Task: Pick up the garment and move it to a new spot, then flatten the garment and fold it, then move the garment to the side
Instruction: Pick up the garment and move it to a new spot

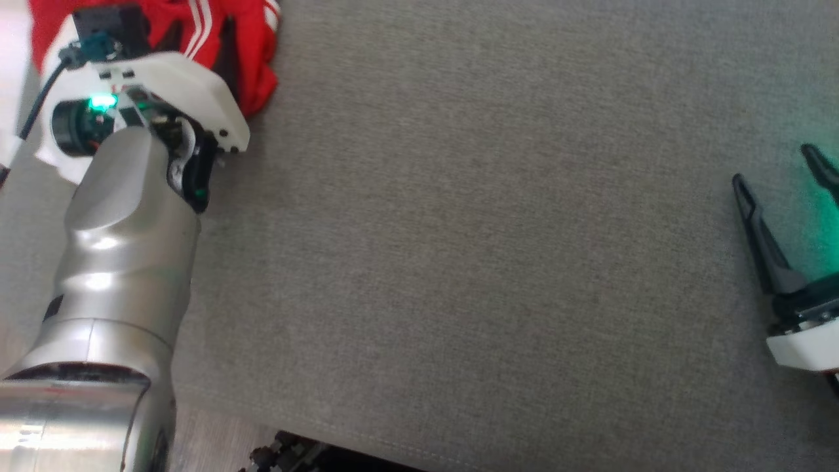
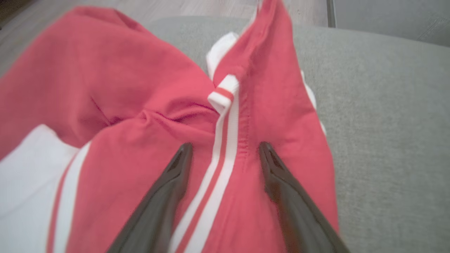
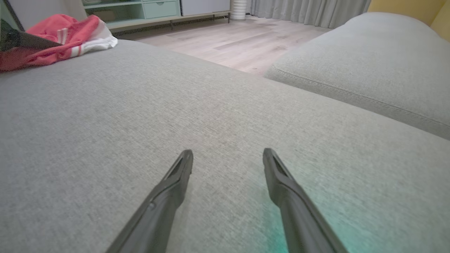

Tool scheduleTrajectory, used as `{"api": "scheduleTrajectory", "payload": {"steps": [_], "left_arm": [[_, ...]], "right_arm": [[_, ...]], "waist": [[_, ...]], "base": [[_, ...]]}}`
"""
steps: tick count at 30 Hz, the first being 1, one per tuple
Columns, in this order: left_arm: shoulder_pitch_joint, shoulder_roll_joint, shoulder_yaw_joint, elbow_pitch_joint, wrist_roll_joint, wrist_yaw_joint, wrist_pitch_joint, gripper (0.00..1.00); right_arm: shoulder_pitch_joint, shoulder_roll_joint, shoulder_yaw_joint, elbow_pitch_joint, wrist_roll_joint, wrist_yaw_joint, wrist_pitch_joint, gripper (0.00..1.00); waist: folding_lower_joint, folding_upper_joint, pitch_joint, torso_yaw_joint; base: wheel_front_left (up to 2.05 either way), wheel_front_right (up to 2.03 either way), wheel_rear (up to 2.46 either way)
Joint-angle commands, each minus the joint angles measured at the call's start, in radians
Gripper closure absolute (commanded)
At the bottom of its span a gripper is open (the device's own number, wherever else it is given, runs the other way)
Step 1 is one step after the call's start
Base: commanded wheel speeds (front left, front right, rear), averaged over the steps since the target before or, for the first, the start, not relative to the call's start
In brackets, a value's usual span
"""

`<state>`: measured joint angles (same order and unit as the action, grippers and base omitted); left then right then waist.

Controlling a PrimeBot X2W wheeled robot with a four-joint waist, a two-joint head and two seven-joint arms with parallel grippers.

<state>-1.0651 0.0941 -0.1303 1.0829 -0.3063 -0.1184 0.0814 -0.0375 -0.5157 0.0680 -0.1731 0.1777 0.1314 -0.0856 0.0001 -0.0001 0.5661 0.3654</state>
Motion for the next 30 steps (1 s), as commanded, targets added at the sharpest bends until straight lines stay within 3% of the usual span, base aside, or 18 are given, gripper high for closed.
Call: {"api": "scheduleTrajectory", "payload": {"steps": [1,2,3,7,13,17,21,30], "left_arm": [[-0.025,0.051,0.011,0.01,-0.008,-0.006,-0.007,0.0],[-0.027,0.055,0.004,0.025,-0.007,-0.007,-0.022,0.59],[-0.031,0.061,-0.001,0.036,-0.006,-0.008,-0.042,1.0],[-0.07,0.089,-0.027,0.052,0.012,-0.01,-0.153,1.0],[-0.151,0.122,-0.075,0.055,0.056,-0.011,-0.278,1.0],[-0.185,0.138,-0.106,0.044,0.075,-0.012,-0.302,1.0],[-0.212,0.139,-0.193,0.001,0.078,-0.012,-0.313,1.0],[-0.227,0.145,-0.405,-0.173,-0.035,-0.012,-0.27,1.0]], "right_arm": [[-0.003,-0.026,0.002,-0.041,0.01,-0.001,0.007,0.0],[-0.002,-0.026,-0.001,-0.045,0.009,-0.001,0.008,0.0],[-0.002,-0.025,-0.004,-0.047,0.009,-0.001,0.009,0.0],[-0.002,-0.013,-0.003,-0.034,0.008,-0.001,-0.001,0.0],[-0.029,0.055,0.056,0.045,0.011,-0.001,-0.064,0.0],[-0.046,0.1,0.097,0.105,0.012,-0.001,-0.102,0.0],[-0.058,0.183,0.137,0.208,0.017,-0.001,-0.153,0.0],[0.003,0.31,0.153,0.298,0.011,-0.001,-0.175,0.0]], "waist": [[-0.0001,0.0001,0.028,-0.023],[-0.0001,0.0001,0.03,-0.025],[-0.0001,0.0001,0.032,-0.026],[-0.0001,0.0001,0.015,-0.027],[-0.0001,0.0001,-0.117,-0.055],[-0.0001,0.0001,-0.206,-0.092],[-0.0001,0.0001,-0.362,-0.171],[-0.0001,0.0001,-0.576,-0.328]], "base": [[0.0,0.0,0.0],[0.0,0.0,0.0],[0.0,0.0,0.0],[0.0,0.0,0.0],[0.0,0.0,0.0],[0.0,0.0,0.0],[0.0,0.0,0.0],[0.0,0.0,0.0]]}}
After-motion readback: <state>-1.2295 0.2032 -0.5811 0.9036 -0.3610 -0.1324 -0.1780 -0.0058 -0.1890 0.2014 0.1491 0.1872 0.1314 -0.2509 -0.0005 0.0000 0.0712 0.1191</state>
